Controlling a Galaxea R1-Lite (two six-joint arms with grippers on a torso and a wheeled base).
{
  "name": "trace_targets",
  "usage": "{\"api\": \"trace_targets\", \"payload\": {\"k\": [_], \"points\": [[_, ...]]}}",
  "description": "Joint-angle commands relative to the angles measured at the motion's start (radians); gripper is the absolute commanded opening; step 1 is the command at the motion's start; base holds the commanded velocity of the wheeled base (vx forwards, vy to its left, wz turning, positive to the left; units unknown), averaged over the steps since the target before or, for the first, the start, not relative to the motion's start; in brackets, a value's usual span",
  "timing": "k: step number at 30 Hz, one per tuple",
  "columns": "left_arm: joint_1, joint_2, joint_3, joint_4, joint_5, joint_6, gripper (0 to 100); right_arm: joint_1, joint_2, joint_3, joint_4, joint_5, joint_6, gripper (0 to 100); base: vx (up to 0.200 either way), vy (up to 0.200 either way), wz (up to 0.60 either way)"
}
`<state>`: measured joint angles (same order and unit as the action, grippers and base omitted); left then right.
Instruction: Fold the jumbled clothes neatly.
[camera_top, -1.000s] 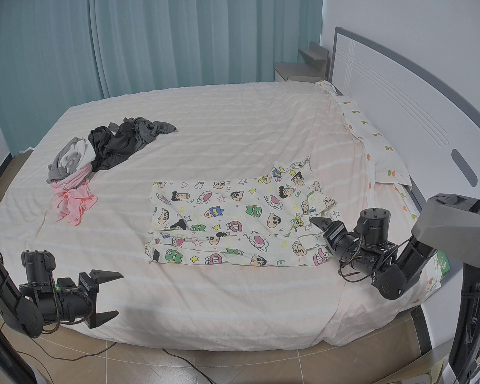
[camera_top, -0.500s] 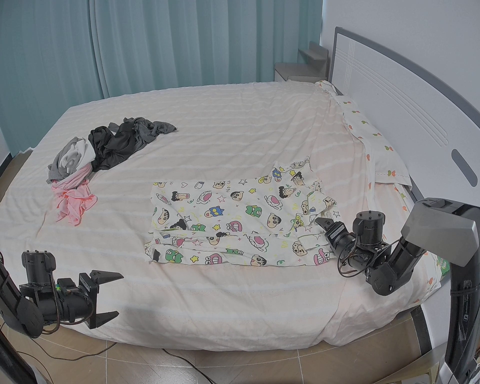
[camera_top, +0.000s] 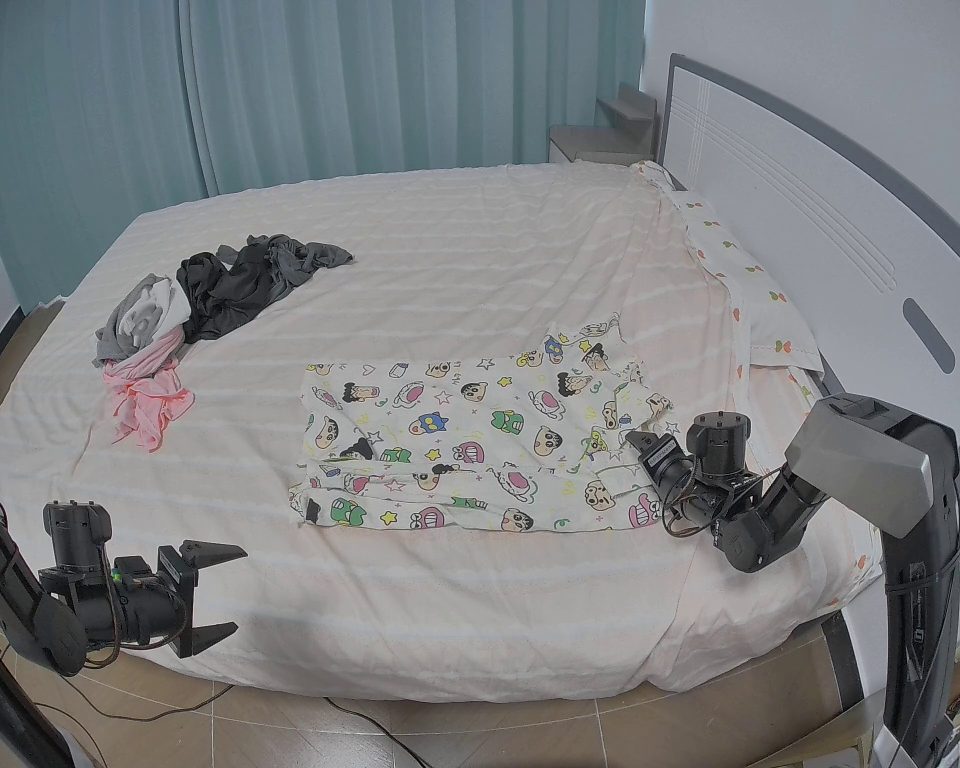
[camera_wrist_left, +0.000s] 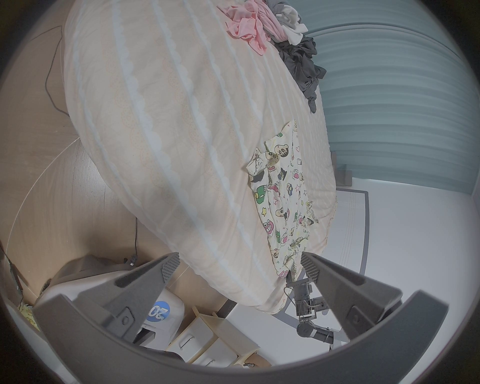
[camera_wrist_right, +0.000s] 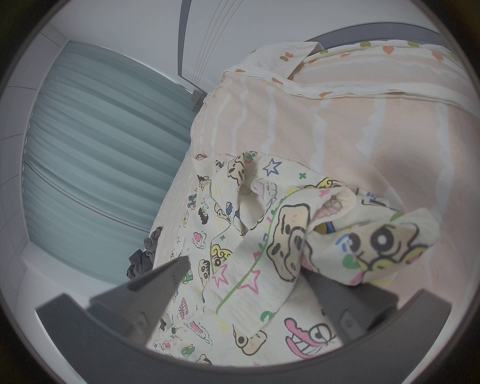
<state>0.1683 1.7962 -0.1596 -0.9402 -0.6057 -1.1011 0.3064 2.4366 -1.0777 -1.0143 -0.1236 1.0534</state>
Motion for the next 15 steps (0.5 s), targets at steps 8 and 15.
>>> {"api": "trace_targets", "payload": {"k": [8, 15], "points": [[0.0, 0.003, -0.001, -0.002, 0.0, 0.0, 100, 0.003, 0.006, -0.013, 0.016, 0.001, 0.0, 0, 0.0, 0.0, 0.0], [0.0, 0.003, 0.0, -0.002, 0.0, 0.0, 100, -0.003, -0.048, -0.019, 0.034, 0.001, 0.0, 0, 0.0, 0.0, 0.0]]}}
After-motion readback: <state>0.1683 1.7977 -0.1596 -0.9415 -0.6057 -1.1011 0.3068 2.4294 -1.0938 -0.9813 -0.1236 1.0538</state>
